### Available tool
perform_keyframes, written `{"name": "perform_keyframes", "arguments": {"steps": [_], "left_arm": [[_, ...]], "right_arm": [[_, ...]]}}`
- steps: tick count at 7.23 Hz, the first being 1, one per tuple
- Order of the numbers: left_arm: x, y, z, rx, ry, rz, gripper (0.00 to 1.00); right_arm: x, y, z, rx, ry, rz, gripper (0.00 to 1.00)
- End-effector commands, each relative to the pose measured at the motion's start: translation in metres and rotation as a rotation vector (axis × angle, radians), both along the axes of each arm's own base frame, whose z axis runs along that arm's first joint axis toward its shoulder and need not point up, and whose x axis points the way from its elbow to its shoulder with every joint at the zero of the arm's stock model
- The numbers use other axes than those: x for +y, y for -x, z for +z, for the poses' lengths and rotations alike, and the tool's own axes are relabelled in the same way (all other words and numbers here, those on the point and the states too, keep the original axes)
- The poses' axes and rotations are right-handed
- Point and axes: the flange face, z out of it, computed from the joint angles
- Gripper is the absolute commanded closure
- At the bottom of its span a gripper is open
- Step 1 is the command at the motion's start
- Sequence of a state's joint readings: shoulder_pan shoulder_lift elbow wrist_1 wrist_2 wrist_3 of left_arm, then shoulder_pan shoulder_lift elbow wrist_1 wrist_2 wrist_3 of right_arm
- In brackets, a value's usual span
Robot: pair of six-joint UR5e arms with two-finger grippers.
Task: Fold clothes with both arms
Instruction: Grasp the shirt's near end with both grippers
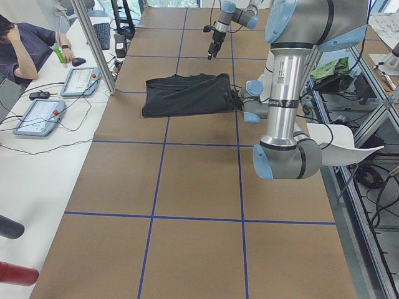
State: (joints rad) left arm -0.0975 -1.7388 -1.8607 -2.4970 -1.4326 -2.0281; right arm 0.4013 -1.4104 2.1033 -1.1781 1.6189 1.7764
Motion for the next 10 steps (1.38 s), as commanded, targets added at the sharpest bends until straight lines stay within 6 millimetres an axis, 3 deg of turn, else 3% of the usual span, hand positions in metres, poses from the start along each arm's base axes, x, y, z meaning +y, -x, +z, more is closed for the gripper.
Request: {"name": "perform_keyframes", "arguments": {"steps": [1, 3, 4, 5, 7, 10], "left_arm": [[-0.005, 0.017, 0.000, -0.007, -0.035, 0.033, 1.00], [0.001, 0.051, 0.008, -0.018, -0.053, 0.057, 1.00], [0.001, 0.054, 0.006, -0.015, -0.055, 0.059, 1.00], [0.002, 0.054, 0.006, -0.015, -0.055, 0.060, 1.00], [0.002, 0.054, 0.006, -0.015, -0.055, 0.062, 1.00], [0.003, 0.053, 0.007, -0.017, -0.055, 0.062, 1.00]], "right_arm": [[0.006, 0.006, 0.003, 0.006, 0.003, -0.016, 0.00], [0.033, 0.028, 0.008, 0.011, 0.039, -0.037, 0.00], [0.057, 0.053, 0.015, 0.039, 0.013, -0.010, 0.00], [0.068, 0.079, 0.027, 0.069, 0.000, 0.011, 0.00], [0.060, 0.123, 0.028, 0.079, 0.036, 0.051, 0.01], [0.060, 0.136, 0.025, 0.092, 0.036, 0.069, 0.02]]}}
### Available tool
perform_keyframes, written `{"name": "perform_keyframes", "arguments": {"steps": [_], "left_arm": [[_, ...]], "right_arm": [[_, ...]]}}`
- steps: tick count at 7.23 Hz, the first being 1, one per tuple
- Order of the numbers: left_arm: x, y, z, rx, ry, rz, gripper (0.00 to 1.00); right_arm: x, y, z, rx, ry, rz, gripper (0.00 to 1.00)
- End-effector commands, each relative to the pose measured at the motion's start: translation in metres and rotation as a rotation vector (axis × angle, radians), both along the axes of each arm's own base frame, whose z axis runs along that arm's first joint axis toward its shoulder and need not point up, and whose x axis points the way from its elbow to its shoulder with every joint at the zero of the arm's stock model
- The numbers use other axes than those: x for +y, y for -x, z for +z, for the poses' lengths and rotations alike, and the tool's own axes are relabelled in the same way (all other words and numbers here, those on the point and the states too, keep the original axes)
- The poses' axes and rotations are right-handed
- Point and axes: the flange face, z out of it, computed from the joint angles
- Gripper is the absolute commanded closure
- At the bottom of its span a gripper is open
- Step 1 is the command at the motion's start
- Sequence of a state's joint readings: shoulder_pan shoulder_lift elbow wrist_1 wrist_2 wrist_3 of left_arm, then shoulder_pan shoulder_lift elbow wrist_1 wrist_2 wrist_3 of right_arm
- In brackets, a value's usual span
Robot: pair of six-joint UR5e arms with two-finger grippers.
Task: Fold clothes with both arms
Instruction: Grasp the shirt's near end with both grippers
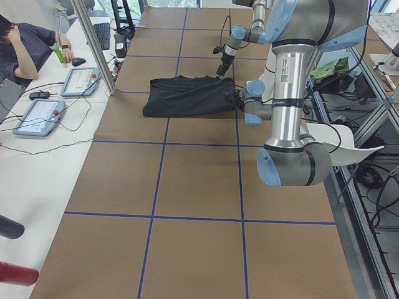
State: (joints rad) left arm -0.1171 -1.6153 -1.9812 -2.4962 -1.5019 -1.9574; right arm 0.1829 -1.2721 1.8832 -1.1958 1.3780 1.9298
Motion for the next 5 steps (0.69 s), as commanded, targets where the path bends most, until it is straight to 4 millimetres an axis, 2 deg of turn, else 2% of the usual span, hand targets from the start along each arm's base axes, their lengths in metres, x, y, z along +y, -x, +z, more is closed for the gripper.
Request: {"name": "perform_keyframes", "arguments": {"steps": [1, 3, 4, 5], "left_arm": [[0.0009, -0.0005, 0.0003, 0.000, 0.000, 0.002, 1.00], [0.0009, -0.0006, 0.0004, -0.001, 0.000, 0.002, 1.00], [0.0009, -0.0005, 0.0003, 0.000, 0.000, 0.002, 1.00], [0.0009, -0.0006, 0.0004, -0.001, 0.000, 0.002, 1.00]], "right_arm": [[0.0025, 0.0048, 0.0020, 0.019, 0.003, -0.001, 0.03], [0.0087, 0.0117, 0.0071, 0.033, -0.010, 0.004, 0.04], [0.0084, 0.0129, 0.0027, 0.026, -0.012, 0.005, 0.14], [0.0093, 0.0133, 0.0026, 0.026, -0.012, 0.004, 0.29]]}}
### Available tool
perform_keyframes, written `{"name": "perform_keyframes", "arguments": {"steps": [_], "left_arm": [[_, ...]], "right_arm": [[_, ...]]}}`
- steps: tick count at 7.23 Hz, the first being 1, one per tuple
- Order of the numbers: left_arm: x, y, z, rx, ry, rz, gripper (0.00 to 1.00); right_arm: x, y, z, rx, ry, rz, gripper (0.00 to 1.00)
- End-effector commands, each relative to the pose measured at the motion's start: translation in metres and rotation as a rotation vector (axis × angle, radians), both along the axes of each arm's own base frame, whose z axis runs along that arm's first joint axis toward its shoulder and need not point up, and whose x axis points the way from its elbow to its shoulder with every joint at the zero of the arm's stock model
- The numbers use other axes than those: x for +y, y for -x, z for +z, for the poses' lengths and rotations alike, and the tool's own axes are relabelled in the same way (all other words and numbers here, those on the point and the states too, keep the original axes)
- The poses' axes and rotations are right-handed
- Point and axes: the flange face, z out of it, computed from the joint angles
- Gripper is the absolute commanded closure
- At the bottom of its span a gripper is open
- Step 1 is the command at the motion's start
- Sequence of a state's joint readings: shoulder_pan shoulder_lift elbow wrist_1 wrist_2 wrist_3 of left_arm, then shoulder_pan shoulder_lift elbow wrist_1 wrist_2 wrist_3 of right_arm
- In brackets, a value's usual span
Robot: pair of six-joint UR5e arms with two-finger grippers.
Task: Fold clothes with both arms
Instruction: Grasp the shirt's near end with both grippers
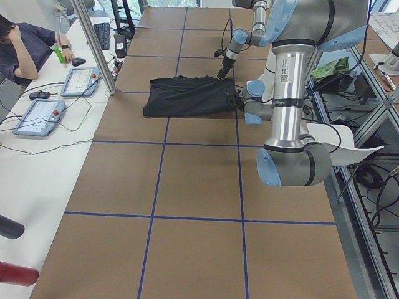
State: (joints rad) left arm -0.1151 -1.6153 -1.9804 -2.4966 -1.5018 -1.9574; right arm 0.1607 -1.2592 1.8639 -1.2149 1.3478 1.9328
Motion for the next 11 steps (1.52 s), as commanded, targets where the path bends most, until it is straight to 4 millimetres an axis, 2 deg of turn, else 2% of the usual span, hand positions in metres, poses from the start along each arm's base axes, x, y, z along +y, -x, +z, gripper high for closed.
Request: {"name": "perform_keyframes", "arguments": {"steps": [1, 2, 3, 8, 9, 10, 11], "left_arm": [[-0.001, 0.001, -0.001, 0.001, 0.000, 0.000, 1.00], [-0.001, 0.001, -0.001, 0.002, 0.000, -0.001, 1.00], [-0.001, 0.001, -0.001, 0.002, 0.000, -0.002, 1.00], [0.000, 0.001, -0.002, 0.004, 0.000, 0.002, 1.00], [0.000, 0.002, -0.003, 0.007, 0.000, 0.004, 1.00], [0.003, 0.008, -0.013, 0.030, 0.002, 0.028, 1.00], [0.005, 0.021, -0.024, 0.054, -0.001, 0.033, 1.00]], "right_arm": [[0.001, 0.001, -0.004, -0.008, -0.003, -0.003, 0.45], [0.000, 0.002, -0.011, -0.018, -0.005, -0.003, 0.69], [0.000, 0.003, -0.013, -0.022, -0.005, -0.005, 1.00], [0.000, -0.002, -0.017, -0.030, -0.006, -0.007, 1.00], [0.002, -0.012, -0.023, -0.047, -0.004, -0.018, 1.00], [0.008, -0.024, -0.037, -0.055, 0.009, -0.040, 1.00], [0.030, -0.034, -0.056, -0.047, 0.012, -0.078, 1.00]]}}
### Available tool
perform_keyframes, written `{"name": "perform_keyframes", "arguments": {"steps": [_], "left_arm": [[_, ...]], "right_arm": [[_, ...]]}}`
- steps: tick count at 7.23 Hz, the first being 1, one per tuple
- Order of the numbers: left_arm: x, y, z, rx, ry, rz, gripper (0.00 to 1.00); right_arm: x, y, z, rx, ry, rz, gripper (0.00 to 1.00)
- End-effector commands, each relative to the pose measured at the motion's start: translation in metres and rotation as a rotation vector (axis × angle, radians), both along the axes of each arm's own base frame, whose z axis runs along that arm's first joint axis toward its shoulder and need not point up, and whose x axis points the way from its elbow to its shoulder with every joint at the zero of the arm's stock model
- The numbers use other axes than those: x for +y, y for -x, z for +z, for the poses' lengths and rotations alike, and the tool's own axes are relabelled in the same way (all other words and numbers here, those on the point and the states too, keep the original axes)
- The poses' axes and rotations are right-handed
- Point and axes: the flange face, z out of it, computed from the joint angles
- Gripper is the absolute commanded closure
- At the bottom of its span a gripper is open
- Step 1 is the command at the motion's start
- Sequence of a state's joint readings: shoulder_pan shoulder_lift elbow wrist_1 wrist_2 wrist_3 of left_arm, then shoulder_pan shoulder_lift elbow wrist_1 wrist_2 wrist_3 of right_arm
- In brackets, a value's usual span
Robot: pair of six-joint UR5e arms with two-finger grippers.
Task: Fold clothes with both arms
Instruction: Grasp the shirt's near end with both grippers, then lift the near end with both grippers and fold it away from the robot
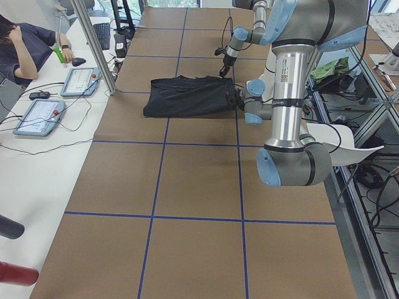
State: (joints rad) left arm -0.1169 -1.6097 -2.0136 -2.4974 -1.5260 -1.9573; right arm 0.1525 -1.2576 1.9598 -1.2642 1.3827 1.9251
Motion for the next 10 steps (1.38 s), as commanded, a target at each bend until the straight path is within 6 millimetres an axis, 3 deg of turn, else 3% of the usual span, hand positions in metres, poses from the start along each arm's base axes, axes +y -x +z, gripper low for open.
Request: {"name": "perform_keyframes", "arguments": {"steps": [1, 2, 3, 4, 6, 7, 8, 10], "left_arm": [[0.005, 0.033, -0.025, 0.056, -0.005, 0.013, 1.00], [0.012, 0.065, -0.046, 0.102, -0.006, 0.049, 1.00], [0.020, 0.092, -0.071, 0.147, -0.007, 0.107, 1.00], [0.011, 0.093, -0.076, 0.103, 0.003, 0.113, 1.00], [-0.040, 0.100, -0.108, 0.071, -0.092, 0.083, 1.00], [-0.064, 0.093, -0.129, 0.013, -0.115, 0.046, 1.00], [-0.090, 0.078, -0.151, -0.028, -0.154, 0.015, 1.00], [-0.145, 0.045, -0.150, -0.111, -0.193, -0.037, 1.00]], "right_arm": [[0.038, -0.029, -0.042, -0.015, 0.004, -0.069, 1.00], [0.053, -0.048, -0.064, -0.027, 0.002, -0.096, 1.00], [0.059, -0.081, -0.089, -0.040, 0.007, -0.112, 1.00], [0.051, -0.102, -0.103, -0.028, 0.034, -0.125, 1.00], [0.000, -0.120, -0.108, -0.027, 0.054, -0.071, 1.00], [-0.024, -0.122, -0.110, -0.018, 0.048, -0.028, 1.00], [-0.050, -0.111, -0.110, 0.006, 0.042, 0.007, 1.00], [-0.103, -0.092, -0.105, 0.057, 0.066, 0.023, 1.00]]}}
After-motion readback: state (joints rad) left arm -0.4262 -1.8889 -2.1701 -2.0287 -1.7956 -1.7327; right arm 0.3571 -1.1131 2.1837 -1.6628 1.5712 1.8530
